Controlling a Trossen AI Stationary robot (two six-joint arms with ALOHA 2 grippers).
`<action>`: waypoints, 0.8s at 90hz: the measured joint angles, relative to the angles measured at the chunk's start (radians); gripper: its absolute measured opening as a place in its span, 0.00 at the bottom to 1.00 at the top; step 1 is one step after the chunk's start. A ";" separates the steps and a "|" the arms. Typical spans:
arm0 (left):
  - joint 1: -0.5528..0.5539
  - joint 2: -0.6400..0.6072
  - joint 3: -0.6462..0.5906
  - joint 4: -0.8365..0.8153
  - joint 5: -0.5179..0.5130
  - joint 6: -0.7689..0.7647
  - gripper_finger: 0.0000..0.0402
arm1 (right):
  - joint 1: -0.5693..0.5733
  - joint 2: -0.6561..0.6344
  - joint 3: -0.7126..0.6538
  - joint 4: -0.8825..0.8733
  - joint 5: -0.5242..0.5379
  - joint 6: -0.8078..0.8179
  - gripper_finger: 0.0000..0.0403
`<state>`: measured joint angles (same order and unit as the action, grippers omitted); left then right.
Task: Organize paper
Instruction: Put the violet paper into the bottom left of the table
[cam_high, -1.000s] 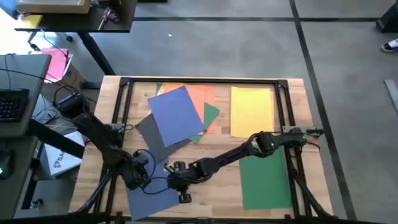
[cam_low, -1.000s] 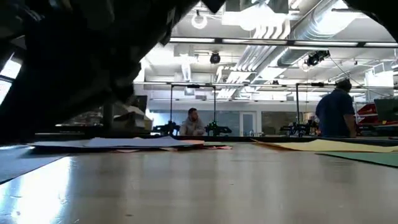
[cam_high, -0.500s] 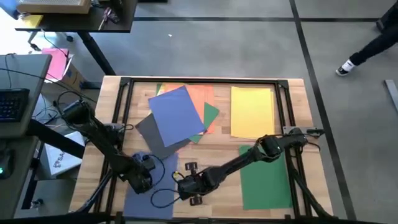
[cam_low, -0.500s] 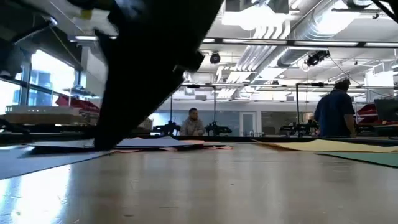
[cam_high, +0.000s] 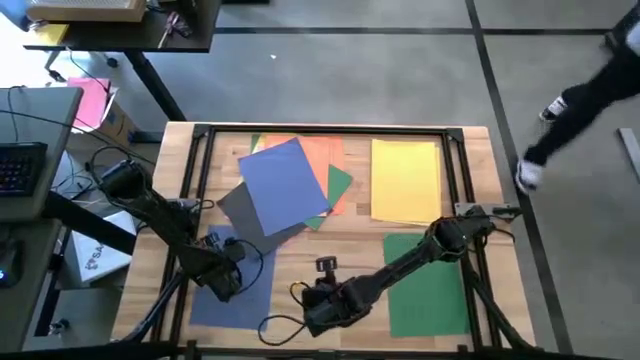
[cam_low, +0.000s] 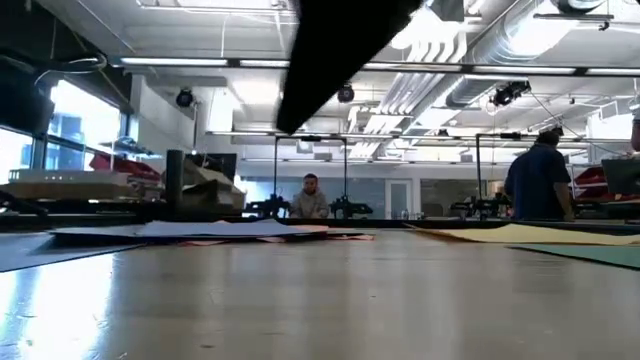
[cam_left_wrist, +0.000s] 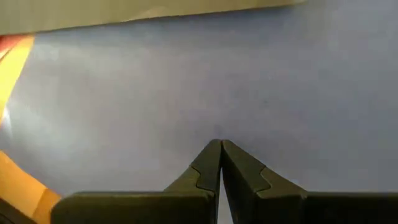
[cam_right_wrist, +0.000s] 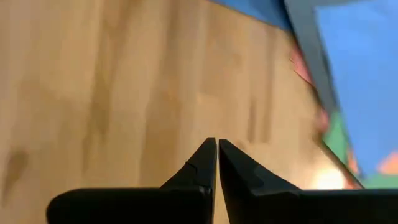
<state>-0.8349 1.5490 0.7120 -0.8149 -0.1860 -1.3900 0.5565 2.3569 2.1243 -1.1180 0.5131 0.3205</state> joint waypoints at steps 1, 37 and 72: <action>-0.002 0.000 0.001 0.005 0.001 -0.003 0.00 | 0.002 -0.003 0.000 -0.008 0.004 0.004 0.00; -0.075 0.003 0.031 0.035 -0.008 -0.117 0.00 | 0.035 -0.012 -0.002 -0.084 0.048 0.064 0.00; -0.077 0.001 0.033 0.019 -0.006 -0.093 0.00 | 0.040 -0.012 -0.002 -0.089 0.088 0.065 0.00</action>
<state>-0.9123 1.5498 0.7448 -0.7964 -0.1921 -1.4826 0.5968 2.3447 2.1227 -1.2071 0.6015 0.3853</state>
